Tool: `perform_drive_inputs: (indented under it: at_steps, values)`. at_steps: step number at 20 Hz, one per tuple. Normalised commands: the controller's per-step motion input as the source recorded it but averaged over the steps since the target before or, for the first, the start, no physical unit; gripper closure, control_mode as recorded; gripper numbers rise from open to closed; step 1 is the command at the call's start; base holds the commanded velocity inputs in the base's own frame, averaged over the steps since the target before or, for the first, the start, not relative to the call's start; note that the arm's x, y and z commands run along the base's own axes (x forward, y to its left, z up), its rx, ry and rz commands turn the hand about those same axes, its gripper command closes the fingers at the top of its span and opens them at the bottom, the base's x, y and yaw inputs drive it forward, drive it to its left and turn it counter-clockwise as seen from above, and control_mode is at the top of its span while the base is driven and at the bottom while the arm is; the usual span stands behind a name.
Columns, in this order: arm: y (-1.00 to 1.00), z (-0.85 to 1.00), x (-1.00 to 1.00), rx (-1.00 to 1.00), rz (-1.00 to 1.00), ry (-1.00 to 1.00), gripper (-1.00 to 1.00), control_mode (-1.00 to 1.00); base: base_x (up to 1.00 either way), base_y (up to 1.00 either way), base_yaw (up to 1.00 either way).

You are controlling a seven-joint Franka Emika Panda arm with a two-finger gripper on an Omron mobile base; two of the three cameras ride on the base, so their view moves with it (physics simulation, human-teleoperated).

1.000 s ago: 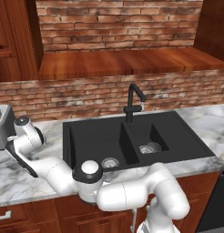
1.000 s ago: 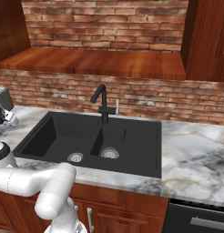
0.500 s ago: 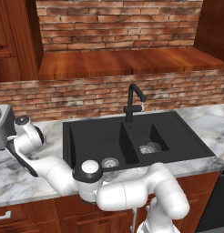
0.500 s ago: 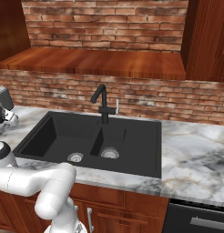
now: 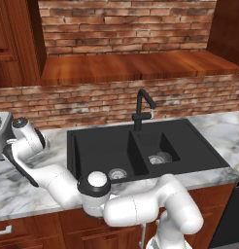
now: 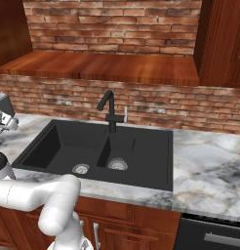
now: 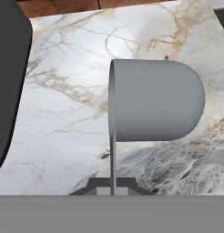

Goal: Move any existing items from the left basin to the right basin for drying. Then move the measuring cup from the counter to the left basin of the sink for washing.

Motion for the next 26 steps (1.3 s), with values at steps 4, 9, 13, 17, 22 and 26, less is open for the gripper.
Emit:
perform_drive_inputs:
  at_steps: [4,9,13,17,22,26]
  values:
    - [-0.29,0.24,-0.26,0.00,-0.13,0.00,1.00,-1.00,0.00,0.00,0.00]
    - [-0.40,0.08,-0.28,0.00,-0.12,0.00,1.00,-1.00,0.00,0.00,0.00]
    - [-0.48,0.09,-0.38,0.01,-0.13,0.00,1.00,-1.00,0.00,0.00,0.00]
    - [-0.45,0.14,-0.36,0.00,-0.14,-0.01,1.00,-1.00,0.00,0.00,0.00]
    - [-0.45,0.18,-0.30,0.00,-0.15,0.00,1.00,-1.00,0.00,0.00,0.00]
    - [-0.47,0.11,-0.24,0.00,-0.16,0.00,1.00,-1.00,0.00,0.00,0.00]
